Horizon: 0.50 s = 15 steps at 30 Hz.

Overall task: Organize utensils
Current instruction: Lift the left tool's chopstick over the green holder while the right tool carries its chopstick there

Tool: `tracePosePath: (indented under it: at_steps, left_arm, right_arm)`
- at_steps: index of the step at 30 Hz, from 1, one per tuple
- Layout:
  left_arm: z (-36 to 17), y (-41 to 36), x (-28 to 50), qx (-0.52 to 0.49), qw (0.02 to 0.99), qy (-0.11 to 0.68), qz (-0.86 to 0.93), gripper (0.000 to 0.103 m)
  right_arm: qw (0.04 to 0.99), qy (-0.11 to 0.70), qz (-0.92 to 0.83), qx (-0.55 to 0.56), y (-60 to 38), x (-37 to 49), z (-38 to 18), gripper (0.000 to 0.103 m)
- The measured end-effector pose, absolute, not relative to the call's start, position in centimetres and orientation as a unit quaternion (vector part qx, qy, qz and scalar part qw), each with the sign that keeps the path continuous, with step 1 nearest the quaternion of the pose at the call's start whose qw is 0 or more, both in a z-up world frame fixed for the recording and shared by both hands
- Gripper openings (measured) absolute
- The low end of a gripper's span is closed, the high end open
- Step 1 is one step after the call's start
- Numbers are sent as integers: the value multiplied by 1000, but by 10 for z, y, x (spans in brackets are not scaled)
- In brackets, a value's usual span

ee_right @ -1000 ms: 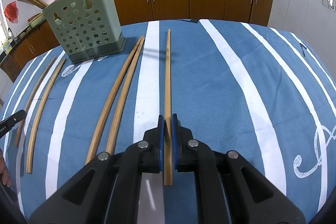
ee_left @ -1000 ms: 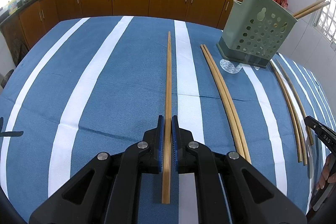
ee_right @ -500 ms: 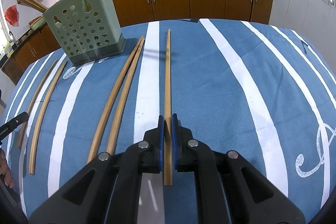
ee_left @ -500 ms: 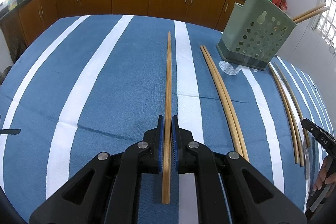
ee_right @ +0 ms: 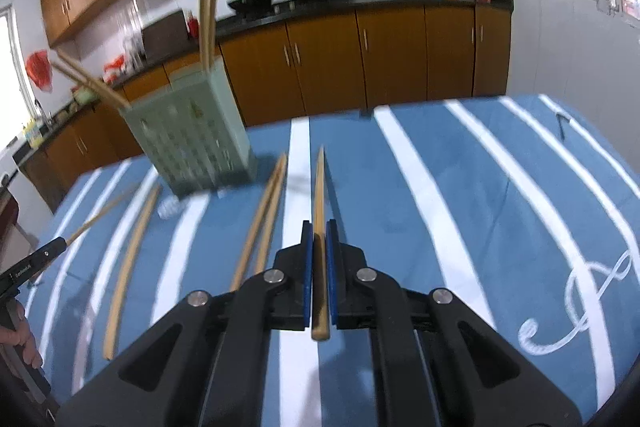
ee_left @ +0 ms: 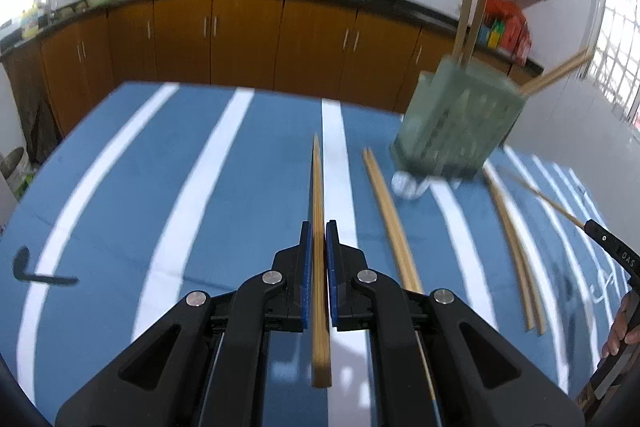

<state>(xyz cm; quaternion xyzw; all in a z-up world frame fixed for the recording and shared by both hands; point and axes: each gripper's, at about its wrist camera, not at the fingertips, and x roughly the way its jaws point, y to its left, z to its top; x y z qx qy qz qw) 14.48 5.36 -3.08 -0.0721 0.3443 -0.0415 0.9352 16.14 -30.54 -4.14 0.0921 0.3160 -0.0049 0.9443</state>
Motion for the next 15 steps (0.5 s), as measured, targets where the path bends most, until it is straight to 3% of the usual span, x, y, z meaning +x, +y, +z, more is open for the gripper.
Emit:
tracePosePath:
  at_steps: [15]
  left_arm:
    - [42,61,151,-82,963,254,-42,7]
  right_arm:
    - [976,197,7,89,-307,152,44,8]
